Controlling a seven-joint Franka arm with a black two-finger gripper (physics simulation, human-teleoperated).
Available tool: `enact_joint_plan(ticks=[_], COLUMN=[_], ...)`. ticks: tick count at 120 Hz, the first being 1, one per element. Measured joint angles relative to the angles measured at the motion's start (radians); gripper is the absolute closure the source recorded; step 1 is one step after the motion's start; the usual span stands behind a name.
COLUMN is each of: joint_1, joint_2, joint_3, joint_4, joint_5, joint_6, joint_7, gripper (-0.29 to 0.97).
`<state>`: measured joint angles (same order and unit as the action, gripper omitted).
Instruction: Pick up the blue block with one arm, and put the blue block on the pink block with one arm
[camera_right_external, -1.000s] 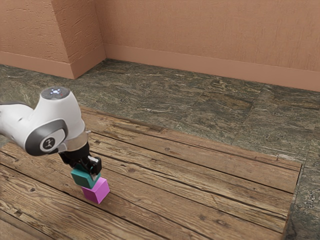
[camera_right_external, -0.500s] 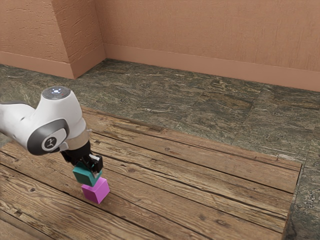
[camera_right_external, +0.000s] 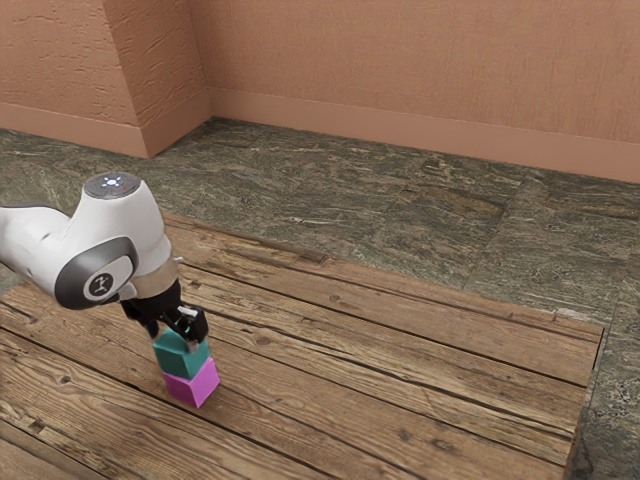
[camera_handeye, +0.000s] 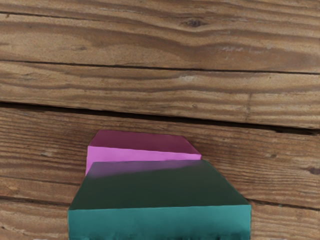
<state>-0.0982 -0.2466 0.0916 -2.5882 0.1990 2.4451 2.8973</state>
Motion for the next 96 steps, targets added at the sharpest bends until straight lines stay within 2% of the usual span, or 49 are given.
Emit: enact_joint_plan(ticks=[42,56,82,96], joint_1=[0.0,-0.006,-0.01,-0.019], joint_2=[-0.004,-0.053,-0.165,-0.191], joint_3=[0.002,-0.024,-0.037,-0.038], joint_4=[0.0,0.007,0.065,0.11], joint_5=[-0.003,0.017,0.039,0.038], joint_6=[0.002,-0.013,-0.123,-0.208], joint_7=[-0.011,-0.078,-0.228,-0.331], gripper=[0.03,0.02,0.01,0.0])
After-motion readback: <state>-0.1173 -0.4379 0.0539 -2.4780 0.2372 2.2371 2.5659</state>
